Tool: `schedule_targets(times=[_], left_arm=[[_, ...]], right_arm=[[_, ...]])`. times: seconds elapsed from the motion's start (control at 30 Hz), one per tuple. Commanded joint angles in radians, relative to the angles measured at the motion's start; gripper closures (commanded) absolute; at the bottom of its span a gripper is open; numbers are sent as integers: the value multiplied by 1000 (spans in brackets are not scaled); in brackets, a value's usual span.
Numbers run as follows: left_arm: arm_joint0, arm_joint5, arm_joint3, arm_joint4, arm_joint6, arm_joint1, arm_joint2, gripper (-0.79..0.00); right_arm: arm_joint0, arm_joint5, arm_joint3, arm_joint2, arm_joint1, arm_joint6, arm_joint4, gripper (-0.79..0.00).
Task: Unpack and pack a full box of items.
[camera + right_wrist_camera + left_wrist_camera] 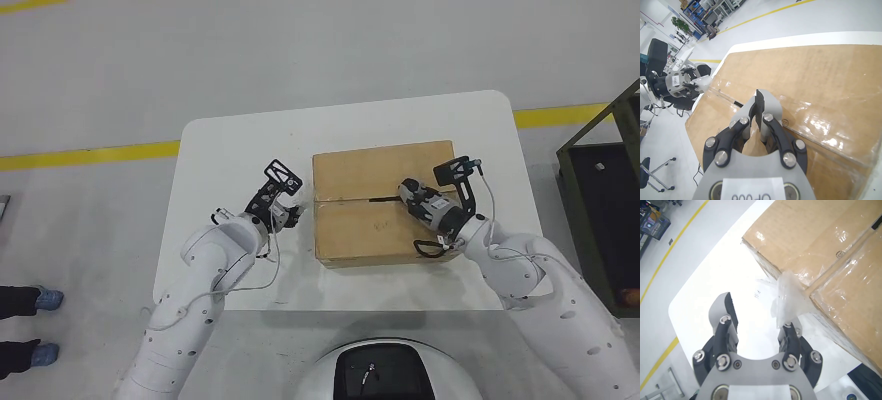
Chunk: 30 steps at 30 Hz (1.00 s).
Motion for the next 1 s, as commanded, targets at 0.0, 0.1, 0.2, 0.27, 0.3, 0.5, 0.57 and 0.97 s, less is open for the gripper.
schedule_targets(times=[0.0,0.1,0.2,0.27,0.3,0.5,0.57,0.97], left_arm=[[9,-9,10,-26,-9,0,-12,-785],[20,-18,30,-84,-1,-1,-29,-785],[10,-31,52,-103,21,-5,-29,-785],[0,-33,74,-147,54,-11,-29,-600],[-6,-39,85,-163,64,-14,-28,-369],[-31,-71,136,-200,122,-25,-17,0],[-36,-83,140,-196,140,-26,-17,0],[-3,-108,63,-108,170,-20,-44,0]], right_arm=[[2,-1,3,1,0,0,0,0],[5,-2,6,1,-1,1,-2,0],[7,-3,7,-1,-1,3,-4,0],[10,-3,7,-5,-2,4,-4,0],[11,-1,7,-6,-2,4,-5,0],[13,2,7,-11,-4,4,-5,0],[12,2,6,-11,-4,4,-7,0],[21,8,9,-15,-7,7,-10,0]])
